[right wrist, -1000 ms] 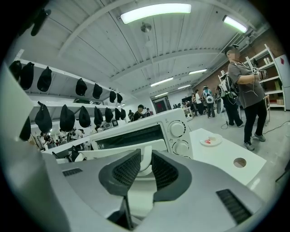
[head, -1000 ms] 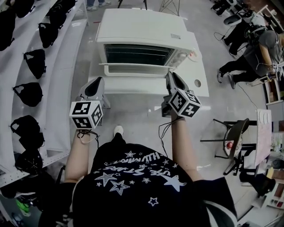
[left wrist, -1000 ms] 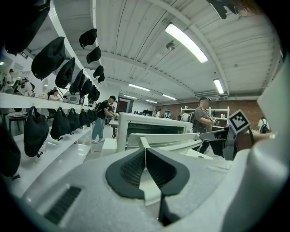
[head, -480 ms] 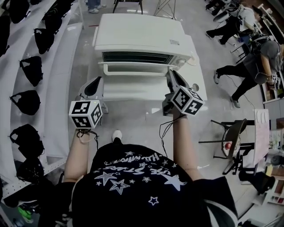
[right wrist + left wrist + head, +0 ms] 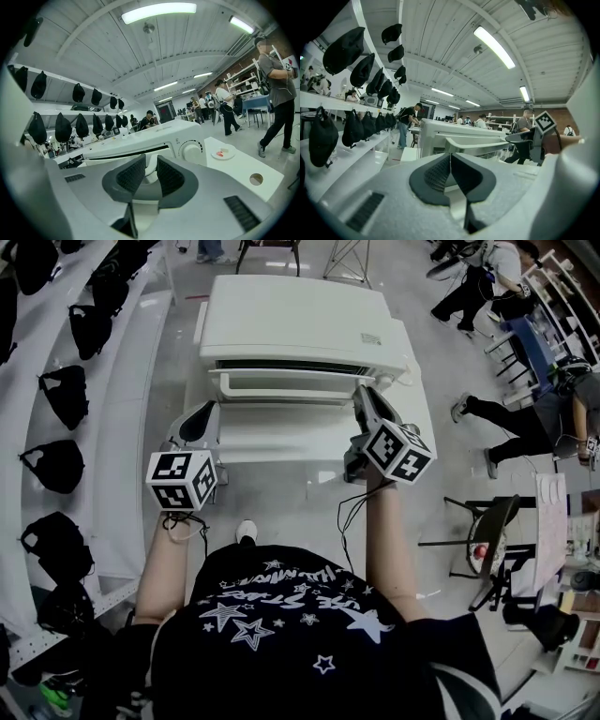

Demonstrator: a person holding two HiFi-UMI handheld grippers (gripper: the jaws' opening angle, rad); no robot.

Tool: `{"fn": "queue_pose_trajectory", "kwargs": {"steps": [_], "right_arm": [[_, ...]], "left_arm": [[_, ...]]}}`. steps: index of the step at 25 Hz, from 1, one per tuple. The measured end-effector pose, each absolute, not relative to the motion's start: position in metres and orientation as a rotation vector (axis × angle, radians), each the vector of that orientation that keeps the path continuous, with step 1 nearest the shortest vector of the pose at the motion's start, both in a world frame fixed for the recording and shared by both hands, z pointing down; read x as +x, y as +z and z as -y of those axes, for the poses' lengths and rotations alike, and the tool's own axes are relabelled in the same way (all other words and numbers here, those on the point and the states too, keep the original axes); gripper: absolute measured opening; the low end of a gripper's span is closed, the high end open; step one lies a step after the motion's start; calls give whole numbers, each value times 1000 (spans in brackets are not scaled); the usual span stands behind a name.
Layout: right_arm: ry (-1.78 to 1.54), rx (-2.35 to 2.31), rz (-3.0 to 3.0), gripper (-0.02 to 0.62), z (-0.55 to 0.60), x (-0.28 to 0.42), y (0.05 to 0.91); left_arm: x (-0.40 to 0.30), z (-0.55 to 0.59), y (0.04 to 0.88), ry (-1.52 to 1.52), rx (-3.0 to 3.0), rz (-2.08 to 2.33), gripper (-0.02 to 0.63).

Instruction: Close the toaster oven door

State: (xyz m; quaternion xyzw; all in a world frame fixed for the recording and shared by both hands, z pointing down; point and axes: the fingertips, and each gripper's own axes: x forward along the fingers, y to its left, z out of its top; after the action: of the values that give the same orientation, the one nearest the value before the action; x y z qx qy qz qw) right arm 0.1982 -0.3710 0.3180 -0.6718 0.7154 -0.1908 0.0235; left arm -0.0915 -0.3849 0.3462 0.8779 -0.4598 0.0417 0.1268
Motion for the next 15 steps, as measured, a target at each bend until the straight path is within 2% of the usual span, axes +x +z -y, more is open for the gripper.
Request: {"fn": "queue_pose_trajectory", "kwargs": {"steps": [15], "right_arm": [[-569, -2097, -2177, 78, 390, 202, 312]], "left_arm": [[-93, 405, 346, 115, 2563, 1327, 23]]}}
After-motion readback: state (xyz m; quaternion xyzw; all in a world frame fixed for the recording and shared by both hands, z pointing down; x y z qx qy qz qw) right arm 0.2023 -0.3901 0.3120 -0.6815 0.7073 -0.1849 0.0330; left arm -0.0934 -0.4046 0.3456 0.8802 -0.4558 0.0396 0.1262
